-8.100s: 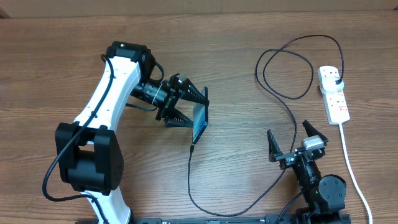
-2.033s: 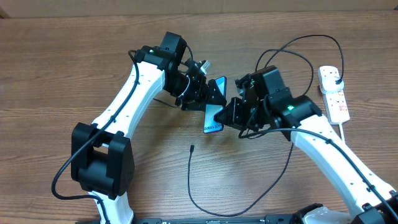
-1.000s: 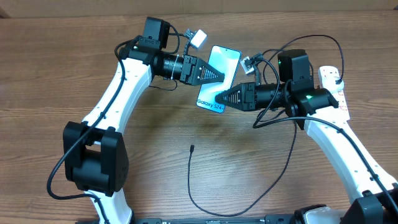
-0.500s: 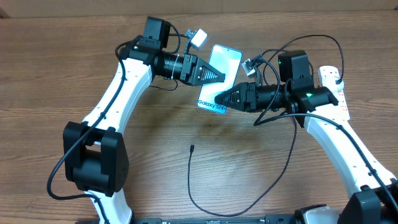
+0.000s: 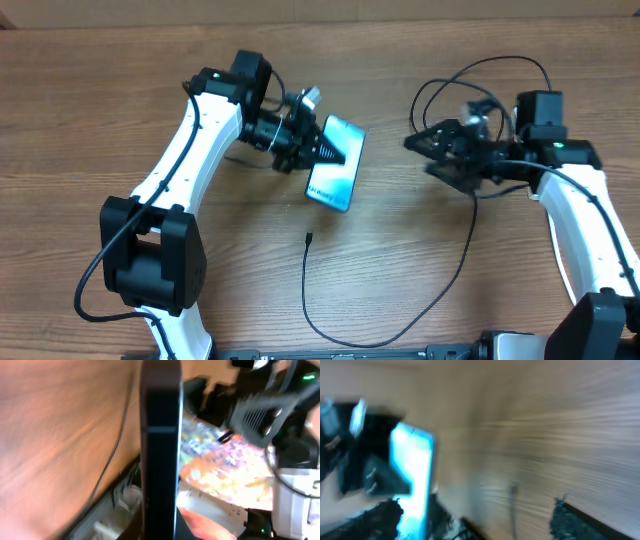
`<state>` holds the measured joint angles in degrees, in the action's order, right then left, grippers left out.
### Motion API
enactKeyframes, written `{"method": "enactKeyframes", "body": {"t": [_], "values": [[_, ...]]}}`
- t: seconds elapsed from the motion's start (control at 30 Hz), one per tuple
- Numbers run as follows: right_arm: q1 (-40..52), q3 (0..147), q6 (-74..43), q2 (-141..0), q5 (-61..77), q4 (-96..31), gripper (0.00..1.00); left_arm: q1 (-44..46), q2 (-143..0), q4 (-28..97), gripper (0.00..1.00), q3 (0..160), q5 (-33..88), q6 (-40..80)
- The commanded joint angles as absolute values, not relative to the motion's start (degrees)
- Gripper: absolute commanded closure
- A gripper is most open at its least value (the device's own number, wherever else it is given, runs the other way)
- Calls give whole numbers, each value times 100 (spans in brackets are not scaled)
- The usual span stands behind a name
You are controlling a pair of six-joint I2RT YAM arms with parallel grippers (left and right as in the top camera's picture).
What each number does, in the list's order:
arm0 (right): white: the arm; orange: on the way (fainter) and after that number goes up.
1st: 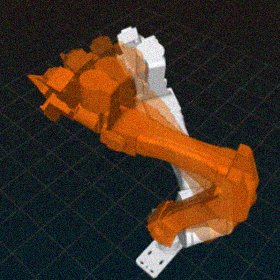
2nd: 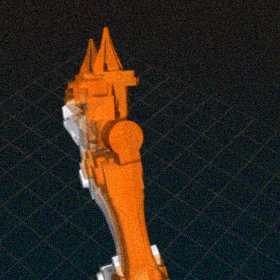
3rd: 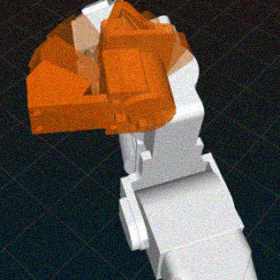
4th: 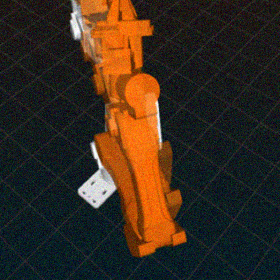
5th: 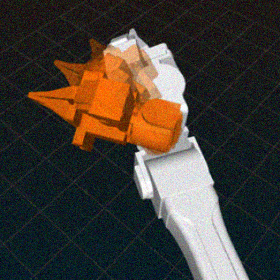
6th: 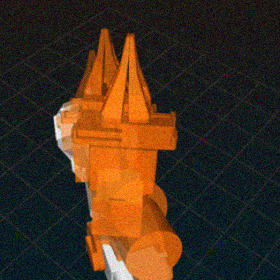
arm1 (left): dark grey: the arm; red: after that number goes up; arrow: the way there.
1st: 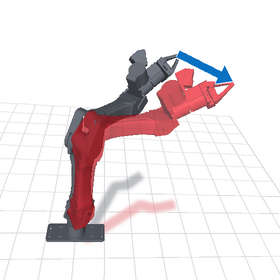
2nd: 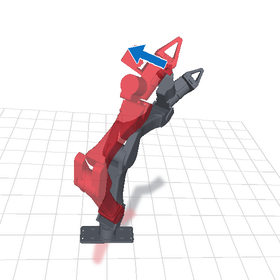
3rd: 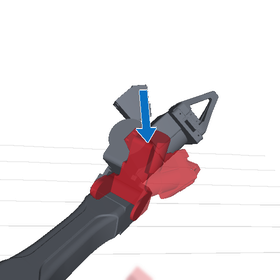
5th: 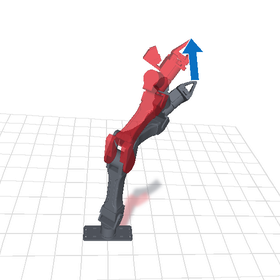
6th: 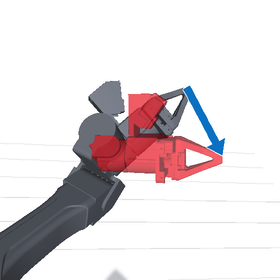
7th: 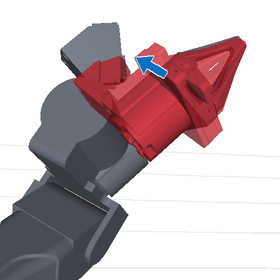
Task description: Plug charger to phone and switch on socket
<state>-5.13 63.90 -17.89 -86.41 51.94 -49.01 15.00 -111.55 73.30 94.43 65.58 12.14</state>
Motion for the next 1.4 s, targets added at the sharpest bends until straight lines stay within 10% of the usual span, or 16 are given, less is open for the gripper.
{"method": "enactKeyframes", "body": {"t": [0.0,1.37], "values": [[-617,6423,-1752,-8661,3474,-5273,0,1608,-11048,8007,96,9542,6233,1313],[-617,6423,-1752,-8661,2443,-5566,0,2482,-11048,8973,96,9542,6414,5533]]}}
